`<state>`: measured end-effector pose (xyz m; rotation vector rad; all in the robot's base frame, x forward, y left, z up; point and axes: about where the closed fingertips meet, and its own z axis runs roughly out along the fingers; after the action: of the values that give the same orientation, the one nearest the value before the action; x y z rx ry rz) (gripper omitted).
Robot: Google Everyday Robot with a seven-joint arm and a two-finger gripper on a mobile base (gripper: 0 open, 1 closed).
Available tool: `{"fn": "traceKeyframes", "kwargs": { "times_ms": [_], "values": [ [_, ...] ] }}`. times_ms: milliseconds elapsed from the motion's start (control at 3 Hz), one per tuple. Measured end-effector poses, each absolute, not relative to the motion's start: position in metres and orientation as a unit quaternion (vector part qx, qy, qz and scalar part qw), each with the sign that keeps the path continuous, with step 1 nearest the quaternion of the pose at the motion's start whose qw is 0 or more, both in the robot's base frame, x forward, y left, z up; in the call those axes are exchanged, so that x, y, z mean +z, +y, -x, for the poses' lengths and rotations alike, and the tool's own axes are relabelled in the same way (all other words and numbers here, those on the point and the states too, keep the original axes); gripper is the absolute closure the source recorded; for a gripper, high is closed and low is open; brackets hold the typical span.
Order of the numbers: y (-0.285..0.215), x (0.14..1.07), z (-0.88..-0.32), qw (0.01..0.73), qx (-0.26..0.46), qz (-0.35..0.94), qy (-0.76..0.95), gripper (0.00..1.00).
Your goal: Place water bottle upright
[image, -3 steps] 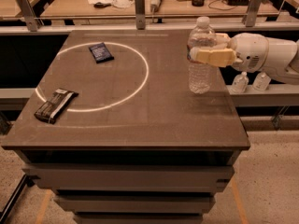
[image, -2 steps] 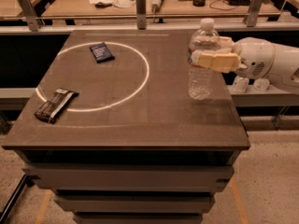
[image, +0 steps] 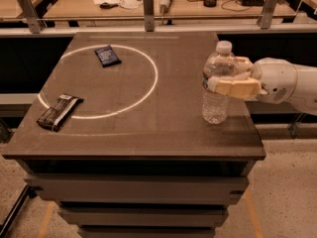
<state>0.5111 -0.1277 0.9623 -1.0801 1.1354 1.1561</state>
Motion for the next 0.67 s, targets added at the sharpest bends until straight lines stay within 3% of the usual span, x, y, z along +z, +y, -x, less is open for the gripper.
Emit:
{"fn": "traceKeyframes", "kwargs": {
  "times_ms": [667],
  "values": [
    [-0.139,0.919,-0.517,0.563,0.5,0.465,0.465,0.14]
  ]
}}
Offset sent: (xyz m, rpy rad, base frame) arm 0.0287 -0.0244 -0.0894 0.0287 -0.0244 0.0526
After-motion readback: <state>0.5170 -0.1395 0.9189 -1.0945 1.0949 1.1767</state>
